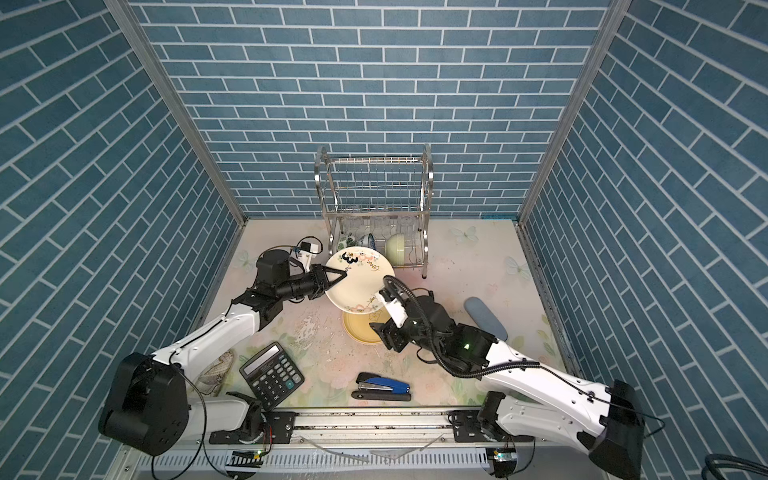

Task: Unload the mixed dishes from the dish rack
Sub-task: 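Tilt the white plate flat over the yellow plate while left grips its rim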

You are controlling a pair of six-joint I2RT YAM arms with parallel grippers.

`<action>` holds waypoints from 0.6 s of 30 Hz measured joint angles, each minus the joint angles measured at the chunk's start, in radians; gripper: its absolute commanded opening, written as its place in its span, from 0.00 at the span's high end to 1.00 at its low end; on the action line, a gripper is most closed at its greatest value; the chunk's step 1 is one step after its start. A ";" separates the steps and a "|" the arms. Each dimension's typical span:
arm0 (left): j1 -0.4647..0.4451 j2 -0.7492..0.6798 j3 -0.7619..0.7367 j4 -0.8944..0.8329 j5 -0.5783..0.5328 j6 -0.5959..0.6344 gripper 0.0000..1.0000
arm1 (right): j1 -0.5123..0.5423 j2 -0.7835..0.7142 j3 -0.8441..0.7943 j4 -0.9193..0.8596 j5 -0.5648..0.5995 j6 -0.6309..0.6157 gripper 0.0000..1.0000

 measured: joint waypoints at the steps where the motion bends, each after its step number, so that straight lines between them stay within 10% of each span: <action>1: 0.000 0.000 0.000 0.003 0.005 0.000 1.00 | -0.039 -0.001 0.004 0.002 -0.034 0.037 0.46; 18: 0.000 0.000 -0.122 0.173 0.076 -0.046 1.00 | -0.399 0.189 0.009 0.194 -0.397 0.462 0.53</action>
